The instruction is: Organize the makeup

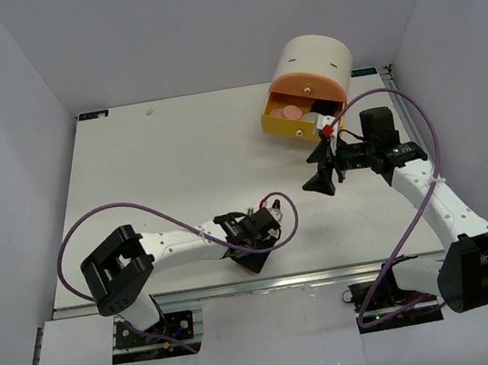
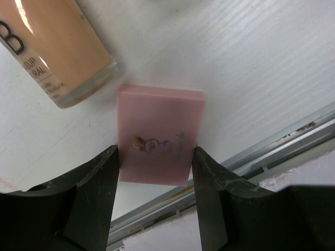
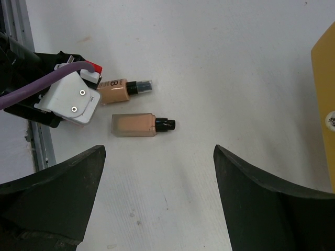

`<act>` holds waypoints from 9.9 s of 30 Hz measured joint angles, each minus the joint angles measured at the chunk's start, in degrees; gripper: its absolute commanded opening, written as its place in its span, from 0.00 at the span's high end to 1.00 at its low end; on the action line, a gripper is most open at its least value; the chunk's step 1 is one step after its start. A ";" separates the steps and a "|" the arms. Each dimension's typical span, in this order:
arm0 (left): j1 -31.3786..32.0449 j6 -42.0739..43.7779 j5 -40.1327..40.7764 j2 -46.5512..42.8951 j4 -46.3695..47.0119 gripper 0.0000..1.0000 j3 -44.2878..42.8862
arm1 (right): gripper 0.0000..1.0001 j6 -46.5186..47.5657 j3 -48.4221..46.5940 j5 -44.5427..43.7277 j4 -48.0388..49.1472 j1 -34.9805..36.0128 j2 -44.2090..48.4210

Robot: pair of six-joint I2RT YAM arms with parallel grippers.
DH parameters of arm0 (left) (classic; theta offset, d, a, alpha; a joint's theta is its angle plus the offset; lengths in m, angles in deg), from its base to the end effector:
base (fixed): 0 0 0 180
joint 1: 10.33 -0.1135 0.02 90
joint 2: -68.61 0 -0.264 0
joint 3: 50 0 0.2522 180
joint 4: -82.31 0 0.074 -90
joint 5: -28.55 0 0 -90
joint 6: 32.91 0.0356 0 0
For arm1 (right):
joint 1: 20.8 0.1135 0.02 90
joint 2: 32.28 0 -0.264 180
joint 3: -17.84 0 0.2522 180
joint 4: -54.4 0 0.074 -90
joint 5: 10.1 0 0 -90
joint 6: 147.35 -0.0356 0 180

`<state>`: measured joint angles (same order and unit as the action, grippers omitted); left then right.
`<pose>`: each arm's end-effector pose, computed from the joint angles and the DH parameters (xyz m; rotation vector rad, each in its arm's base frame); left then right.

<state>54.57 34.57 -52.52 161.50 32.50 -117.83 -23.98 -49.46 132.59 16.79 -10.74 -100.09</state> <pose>0.1281 -0.2605 0.1650 0.9999 2.6607 -0.1004 0.2389 0.0711 0.2967 -1.1754 1.6627 0.7656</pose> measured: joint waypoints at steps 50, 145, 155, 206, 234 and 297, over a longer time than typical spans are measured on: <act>-20.04 44.44 -8.64 33.25 24.17 0.72 -68.78 | 0.10 -6.95 2.83 1.71 4.84 -11.59 7.50; -39.58 11.00 -34.25 -25.14 39.07 0.20 6.43 | 0.05 9.81 -20.63 -46.01 6.47 7.65 -24.85; -36.31 -9.48 -42.24 1.90 51.99 0.25 -5.52 | 0.15 -13.22 -6.02 -5.19 8.93 -15.93 -5.40; -24.52 -43.80 -8.07 62.71 58.45 0.51 -68.54 | 0.26 -41.55 10.54 8.29 34.65 -28.48 10.13; -23.85 -48.34 -8.03 65.25 59.27 0.69 -71.99 | 0.27 -41.95 11.04 8.34 35.60 -28.48 9.91; -22.75 -47.33 -7.79 60.68 60.97 0.39 -66.13 | 0.25 -40.48 11.37 5.94 35.63 -28.81 7.28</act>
<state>31.82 -12.76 -60.31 222.17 93.48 -183.96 -64.47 -38.09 138.53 52.41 -39.55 -92.81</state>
